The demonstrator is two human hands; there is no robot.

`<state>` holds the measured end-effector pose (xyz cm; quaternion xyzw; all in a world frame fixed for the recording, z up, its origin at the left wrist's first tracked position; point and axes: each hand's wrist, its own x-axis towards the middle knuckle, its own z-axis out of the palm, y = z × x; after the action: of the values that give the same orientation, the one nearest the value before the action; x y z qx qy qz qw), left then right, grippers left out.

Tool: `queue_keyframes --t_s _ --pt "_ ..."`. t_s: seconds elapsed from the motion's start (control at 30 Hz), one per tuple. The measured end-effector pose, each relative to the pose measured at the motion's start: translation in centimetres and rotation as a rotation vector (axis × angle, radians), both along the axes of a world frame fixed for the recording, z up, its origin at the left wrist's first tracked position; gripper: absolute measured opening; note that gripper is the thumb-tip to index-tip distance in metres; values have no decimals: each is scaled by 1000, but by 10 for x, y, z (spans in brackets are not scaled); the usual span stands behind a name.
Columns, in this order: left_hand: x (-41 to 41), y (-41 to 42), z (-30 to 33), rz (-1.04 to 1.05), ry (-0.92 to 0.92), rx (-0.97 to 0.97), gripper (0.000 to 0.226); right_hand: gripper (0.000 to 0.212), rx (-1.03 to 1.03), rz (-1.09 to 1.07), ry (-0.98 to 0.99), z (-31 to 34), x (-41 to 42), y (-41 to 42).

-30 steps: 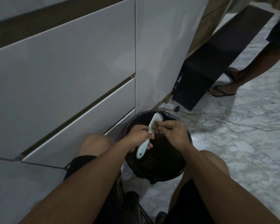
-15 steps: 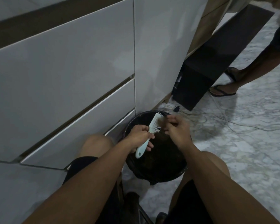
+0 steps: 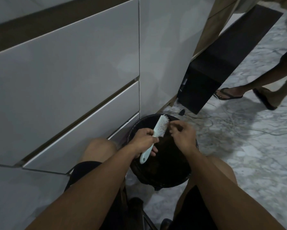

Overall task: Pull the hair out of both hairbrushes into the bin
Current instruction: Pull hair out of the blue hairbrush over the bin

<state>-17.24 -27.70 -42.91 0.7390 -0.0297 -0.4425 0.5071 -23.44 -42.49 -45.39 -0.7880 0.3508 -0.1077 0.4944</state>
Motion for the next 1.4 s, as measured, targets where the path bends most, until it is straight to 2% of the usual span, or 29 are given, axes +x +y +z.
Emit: queue_keyframes --t_s 0.13,0.23,0.37,0.47,0.57,0.63,0.7,0.8,1.0,1.23,1.33,1.4 --pt "2 1 -2 24 -4 8 39 31 110 -218 -37 -3 3 -12" --pt "4 1 -6 44 -33 22 41 25 193 -288 -51 0 4 -14" --pt "4 0 -9 87 -84 69 35 19 81 -377 -64 4 3 -16" --pt "6 1 -8 126 -106 96 31 20 112 -457 -77 5 3 -23" --pt "6 2 -7 120 -104 90 29 27 242 -359 -76 1 4 -23" --pt "5 1 -6 114 -107 86 29 20 283 -289 -51 -3 5 -19" --pt "5 1 -6 114 -107 81 28 19 279 -233 -50 -3 6 -14" --pt "4 1 -5 102 -103 73 29 32 226 -158 -10 3 7 -9" --pt "5 3 -3 113 -98 59 27 44 184 -143 57 0 7 -12" --pt "3 5 -4 115 -82 31 22 33 277 -168 49 -2 4 -9" --pt "1 8 -5 95 -61 14 24 23 274 -58 18 3 -2 -2" --pt "-2 9 -4 81 -39 7 24 27 212 81 11 5 -7 4"
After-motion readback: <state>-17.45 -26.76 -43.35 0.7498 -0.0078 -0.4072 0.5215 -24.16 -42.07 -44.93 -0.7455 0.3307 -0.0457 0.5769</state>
